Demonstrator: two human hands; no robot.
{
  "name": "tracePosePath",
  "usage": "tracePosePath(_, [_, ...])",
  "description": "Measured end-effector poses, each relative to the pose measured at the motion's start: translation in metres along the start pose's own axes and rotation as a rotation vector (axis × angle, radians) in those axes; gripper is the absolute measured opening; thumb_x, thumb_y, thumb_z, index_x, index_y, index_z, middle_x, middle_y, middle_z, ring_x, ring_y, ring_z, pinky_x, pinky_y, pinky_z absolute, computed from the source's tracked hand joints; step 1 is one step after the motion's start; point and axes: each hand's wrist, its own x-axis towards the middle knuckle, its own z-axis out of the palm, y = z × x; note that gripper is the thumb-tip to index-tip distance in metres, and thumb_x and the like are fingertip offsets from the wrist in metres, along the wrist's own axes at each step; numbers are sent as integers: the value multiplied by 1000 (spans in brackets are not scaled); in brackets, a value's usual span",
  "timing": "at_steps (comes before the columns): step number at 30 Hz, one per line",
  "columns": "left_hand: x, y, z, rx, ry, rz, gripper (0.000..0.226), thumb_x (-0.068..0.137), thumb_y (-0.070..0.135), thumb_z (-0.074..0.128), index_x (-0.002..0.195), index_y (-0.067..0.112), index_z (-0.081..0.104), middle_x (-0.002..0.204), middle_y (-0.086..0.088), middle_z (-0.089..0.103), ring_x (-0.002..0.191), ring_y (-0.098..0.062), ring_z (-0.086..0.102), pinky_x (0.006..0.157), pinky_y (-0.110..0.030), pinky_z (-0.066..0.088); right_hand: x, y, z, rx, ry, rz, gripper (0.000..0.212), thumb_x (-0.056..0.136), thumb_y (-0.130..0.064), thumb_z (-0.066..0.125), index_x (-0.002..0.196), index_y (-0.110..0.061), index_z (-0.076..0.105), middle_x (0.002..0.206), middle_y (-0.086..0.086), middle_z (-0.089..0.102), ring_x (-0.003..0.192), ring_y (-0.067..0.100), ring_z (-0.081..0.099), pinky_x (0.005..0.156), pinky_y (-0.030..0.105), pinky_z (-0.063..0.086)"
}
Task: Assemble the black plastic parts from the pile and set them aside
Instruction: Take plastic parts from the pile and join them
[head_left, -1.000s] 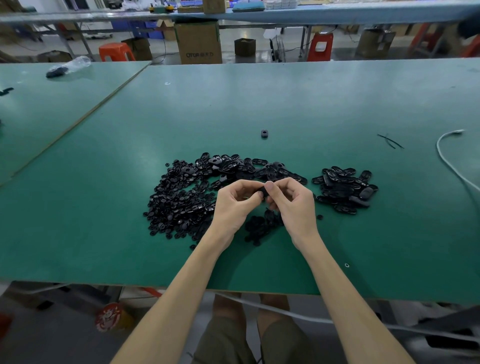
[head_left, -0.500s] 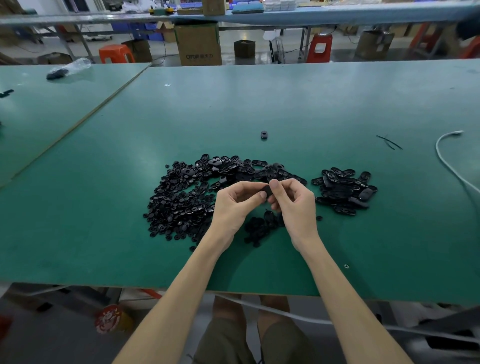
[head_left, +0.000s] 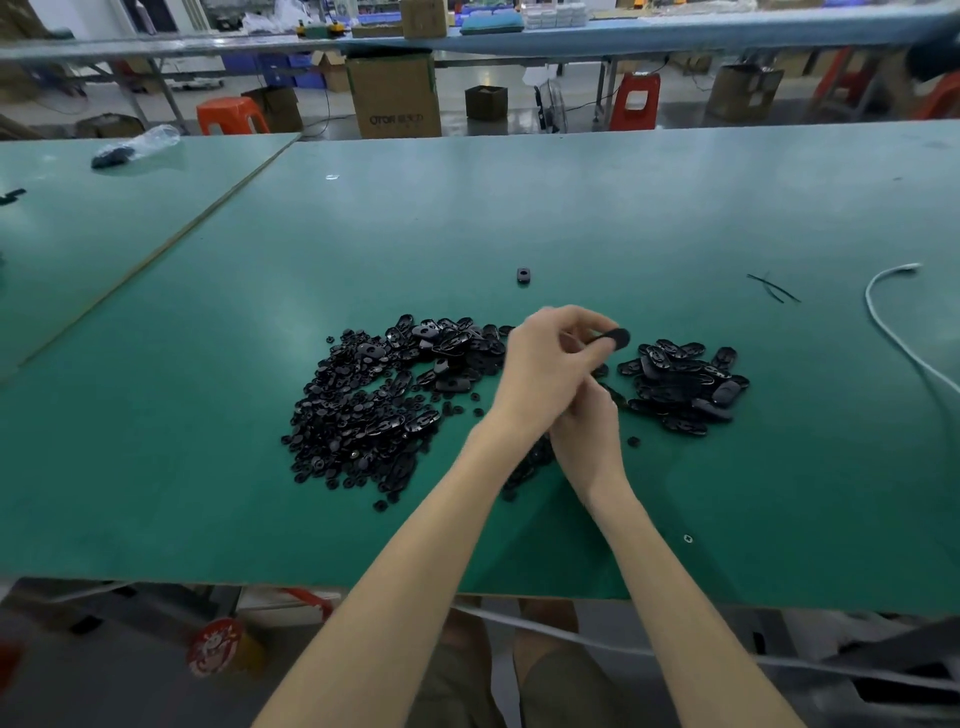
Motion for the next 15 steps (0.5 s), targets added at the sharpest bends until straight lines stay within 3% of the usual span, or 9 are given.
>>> tracePosePath(3, [11, 16, 24, 42, -67, 25, 15, 89, 15, 80, 103, 18, 80, 87, 5, 75, 78, -10, 67, 79, -22, 55, -5, -2, -2, 12, -42, -63, 27, 108, 8, 34, 107, -1, 60, 79, 6, 59, 74, 16, 53, 66, 25, 49])
tracePosePath(6, [18, 22, 38, 13, -192, -30, 30, 90, 14, 80, 120, 15, 75, 104, 1, 77, 86, -12, 71, 86, -25, 56, -4, 1, -6, -36, -29, -124, 23, 109, 6, 40, 122, 12, 58, 89, 17, 59, 67, 13, 62, 62, 24, 53])
tracePosePath(8, [19, 19, 40, 13, -241, -31, 36, 92, 13, 77, 128, 17, 72, 116, 4, 76, 91, -13, 74, 91, -28, 56, -5, 0, -7, -18, -59, -127, 24, 110, 5, 36, 119, 8, 59, 86, 13, 64, 68, 11, 64, 63, 24, 54])
tracePosePath(11, [17, 8, 29, 17, -146, -14, 26, 98, 8, 67, 121, 18, 74, 110, 6, 77, 89, -13, 74, 91, -28, 57, -4, -4, -4, -119, -62, -112, 29, 109, 5, 32, 101, -7, 57, 75, 6, 61, 67, 12, 59, 62, 22, 51])
tracePosePath(13, [16, -2, 15, 33, -57, -44, 24, 99, 3, 62, 112, 17, 77, 103, 6, 78, 89, -8, 72, 89, -23, 56, -2, -4, -2, -249, -100, -80, 33, 102, 6, 46, 80, -17, 54, 68, -4, 56, 63, 8, 50, 62, 24, 45])
tracePosePath(15, [16, -12, 1, 102, -28, -91, 25, 99, 1, 61, 108, 16, 79, 102, 6, 77, 91, -6, 69, 88, -19, 52, 0, -4, 2, -212, -53, -40, 38, 94, 8, 56, 75, -25, 56, 59, -14, 60, 57, 5, 52, 59, 22, 42])
